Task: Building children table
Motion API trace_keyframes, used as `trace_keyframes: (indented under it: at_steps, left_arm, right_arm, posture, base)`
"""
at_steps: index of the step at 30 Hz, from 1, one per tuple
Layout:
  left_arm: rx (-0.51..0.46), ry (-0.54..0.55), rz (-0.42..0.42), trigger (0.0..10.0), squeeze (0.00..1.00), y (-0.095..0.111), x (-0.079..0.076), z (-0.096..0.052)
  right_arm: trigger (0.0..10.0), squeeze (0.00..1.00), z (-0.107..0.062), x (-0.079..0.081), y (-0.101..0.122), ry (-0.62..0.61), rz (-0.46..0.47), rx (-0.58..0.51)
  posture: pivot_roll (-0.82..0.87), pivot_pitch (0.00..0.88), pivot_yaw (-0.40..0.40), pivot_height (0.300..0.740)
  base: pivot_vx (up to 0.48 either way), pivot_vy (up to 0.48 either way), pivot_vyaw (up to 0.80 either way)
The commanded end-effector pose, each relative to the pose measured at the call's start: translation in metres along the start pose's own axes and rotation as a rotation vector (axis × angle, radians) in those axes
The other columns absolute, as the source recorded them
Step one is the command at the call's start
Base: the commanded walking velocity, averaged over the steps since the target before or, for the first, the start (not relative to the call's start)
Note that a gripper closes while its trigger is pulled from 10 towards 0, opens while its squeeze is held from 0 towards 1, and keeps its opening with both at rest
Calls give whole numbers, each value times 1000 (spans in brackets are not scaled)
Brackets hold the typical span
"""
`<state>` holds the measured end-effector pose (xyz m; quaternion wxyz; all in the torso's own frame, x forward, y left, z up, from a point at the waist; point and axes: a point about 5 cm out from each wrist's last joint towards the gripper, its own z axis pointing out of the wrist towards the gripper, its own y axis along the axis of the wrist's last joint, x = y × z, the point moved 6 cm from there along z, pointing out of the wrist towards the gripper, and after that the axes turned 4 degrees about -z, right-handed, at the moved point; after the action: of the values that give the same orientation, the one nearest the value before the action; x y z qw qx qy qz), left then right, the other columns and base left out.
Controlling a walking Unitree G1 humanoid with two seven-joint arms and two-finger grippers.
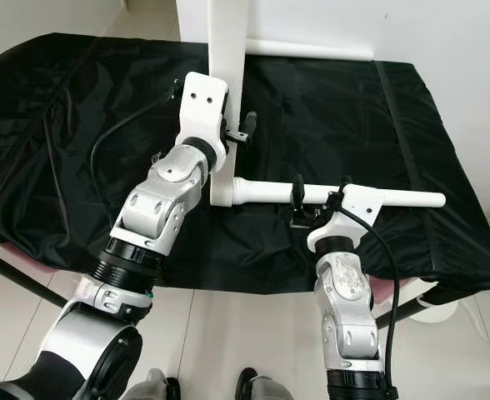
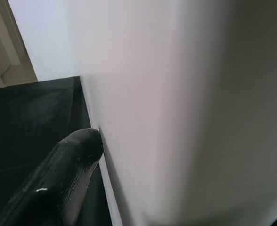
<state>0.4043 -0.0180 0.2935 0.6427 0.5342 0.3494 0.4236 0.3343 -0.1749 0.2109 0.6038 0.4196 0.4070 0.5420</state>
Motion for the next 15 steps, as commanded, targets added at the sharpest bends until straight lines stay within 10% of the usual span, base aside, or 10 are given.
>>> trace_keyframes:
  at_steps: [1,15]
  left_arm:
    - [-14,149,-110,10000,0,9,-26,2]
    - [-39,328,-201,10000,0,17,3,2]
  right_arm:
    - [10000,0,-3,-4,-2,-15,-4,15]
    - [10000,0,-6,-3,-3,-26,2,26]
  posture:
    - [3,229,10,740]
    - [5,235,16,740]
  base:
    - [0,0,0]
    - [0,0,0]
